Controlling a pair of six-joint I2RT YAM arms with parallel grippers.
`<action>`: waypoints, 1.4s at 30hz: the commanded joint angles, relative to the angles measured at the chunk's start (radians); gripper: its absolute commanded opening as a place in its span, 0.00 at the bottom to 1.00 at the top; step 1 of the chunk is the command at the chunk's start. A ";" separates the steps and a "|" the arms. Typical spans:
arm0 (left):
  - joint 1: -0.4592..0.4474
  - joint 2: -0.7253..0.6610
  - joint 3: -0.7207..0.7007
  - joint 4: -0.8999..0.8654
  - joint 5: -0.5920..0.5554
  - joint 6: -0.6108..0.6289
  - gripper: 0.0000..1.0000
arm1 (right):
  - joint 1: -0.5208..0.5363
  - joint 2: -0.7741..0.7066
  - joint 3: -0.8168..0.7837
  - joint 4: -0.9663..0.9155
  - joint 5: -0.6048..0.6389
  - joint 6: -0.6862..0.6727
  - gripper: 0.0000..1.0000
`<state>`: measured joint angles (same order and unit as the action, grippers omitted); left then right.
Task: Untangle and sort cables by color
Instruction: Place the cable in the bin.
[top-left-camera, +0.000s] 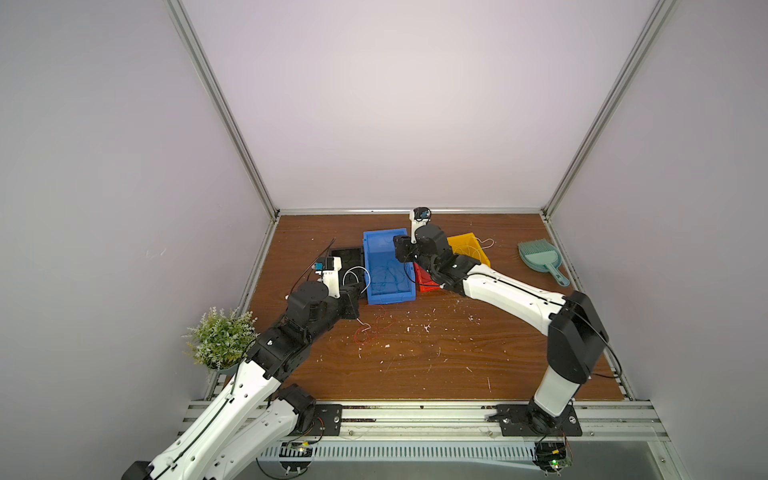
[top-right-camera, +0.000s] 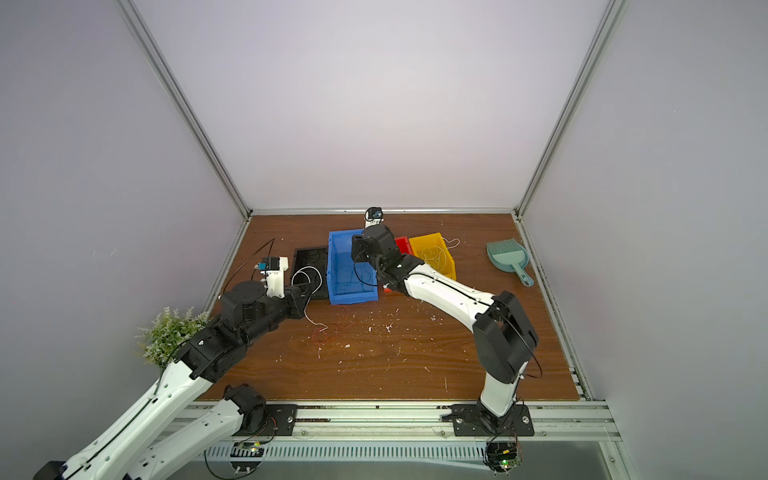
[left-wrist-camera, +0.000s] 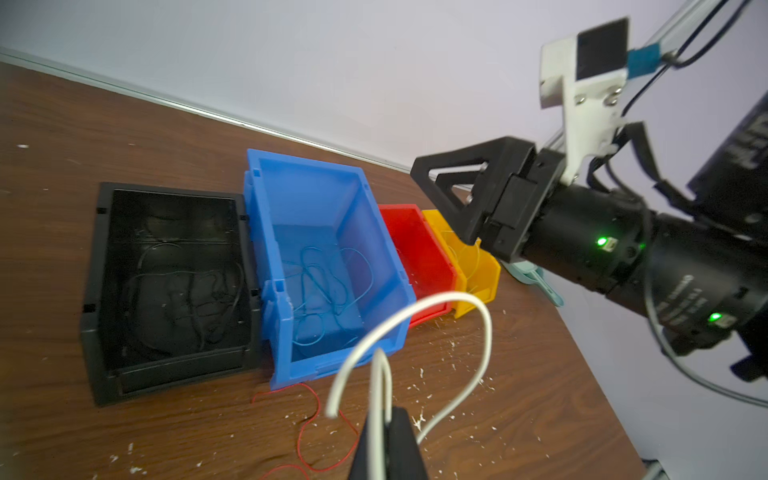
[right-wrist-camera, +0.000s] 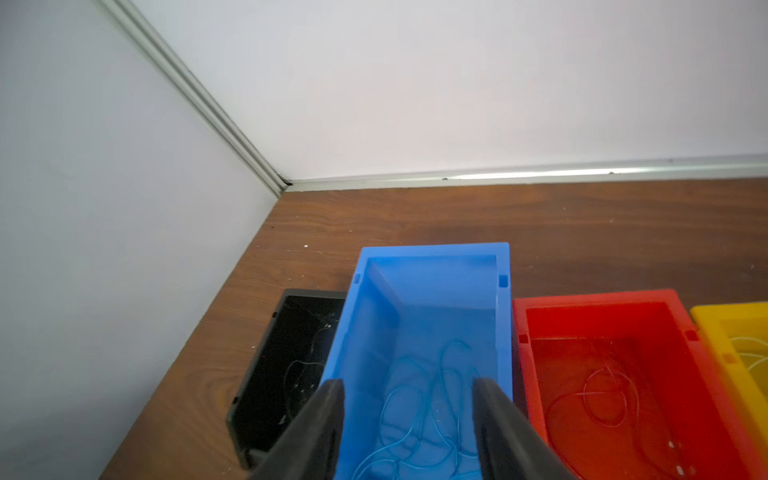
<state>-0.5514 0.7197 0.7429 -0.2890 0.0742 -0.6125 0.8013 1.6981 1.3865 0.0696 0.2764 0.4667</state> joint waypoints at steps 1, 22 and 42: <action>0.010 0.012 -0.024 0.099 0.149 0.028 0.01 | -0.014 -0.132 -0.071 -0.007 -0.143 -0.111 0.57; 0.010 0.113 -0.022 0.466 0.546 -0.164 0.01 | 0.058 -0.641 -0.679 0.388 -0.989 -0.181 0.81; 0.010 0.170 -0.128 0.742 0.630 -0.364 0.00 | 0.196 -0.476 -0.653 0.642 -0.679 -0.059 0.34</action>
<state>-0.5503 0.8860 0.6239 0.3698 0.6598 -0.9474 0.9947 1.2587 0.7109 0.6689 -0.5014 0.3996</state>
